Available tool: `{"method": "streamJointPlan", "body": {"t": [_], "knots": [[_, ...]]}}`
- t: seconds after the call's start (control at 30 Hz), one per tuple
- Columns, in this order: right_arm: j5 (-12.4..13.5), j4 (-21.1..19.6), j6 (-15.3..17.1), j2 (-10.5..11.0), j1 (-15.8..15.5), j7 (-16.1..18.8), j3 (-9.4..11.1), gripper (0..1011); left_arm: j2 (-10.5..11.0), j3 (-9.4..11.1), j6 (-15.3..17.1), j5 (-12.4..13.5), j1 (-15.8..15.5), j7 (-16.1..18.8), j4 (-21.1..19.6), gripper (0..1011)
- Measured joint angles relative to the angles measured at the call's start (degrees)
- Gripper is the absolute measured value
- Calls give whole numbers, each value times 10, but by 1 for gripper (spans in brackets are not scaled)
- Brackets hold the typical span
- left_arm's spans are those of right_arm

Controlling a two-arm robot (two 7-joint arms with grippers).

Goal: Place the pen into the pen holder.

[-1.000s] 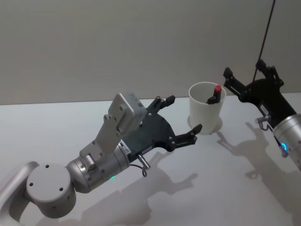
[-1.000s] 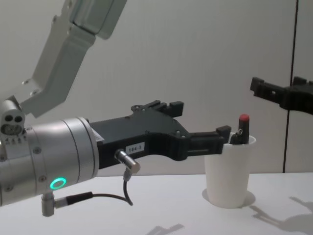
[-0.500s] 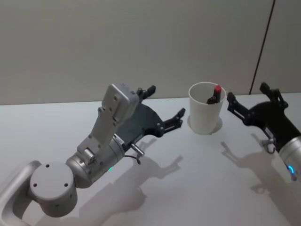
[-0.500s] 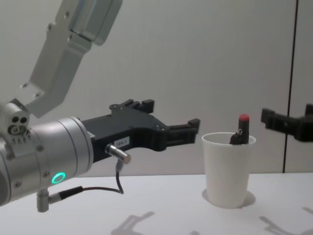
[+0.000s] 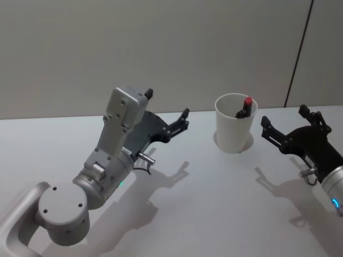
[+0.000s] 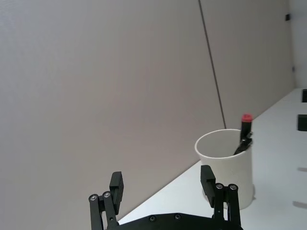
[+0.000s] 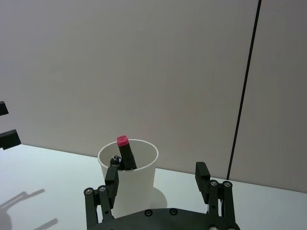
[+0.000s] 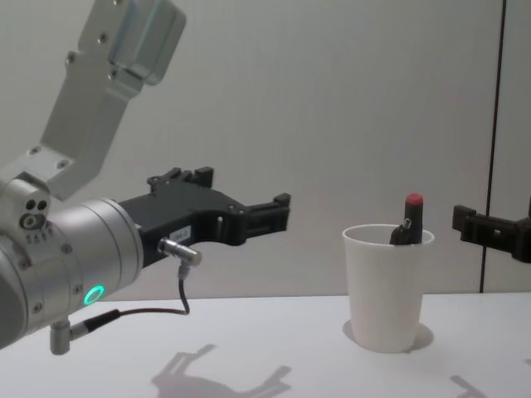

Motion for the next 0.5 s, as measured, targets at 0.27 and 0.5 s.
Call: {"method": "streamJointPlan", "body": {"t": [0.27, 0.5], "knots": [[0, 0, 0, 0, 0, 0, 0, 1001, -1, 2, 3, 1, -3, 34, 5, 1001], [0, 0, 0, 0, 0, 0, 0, 1001, -1, 2, 3, 1, -3, 39, 6, 1001]]}}
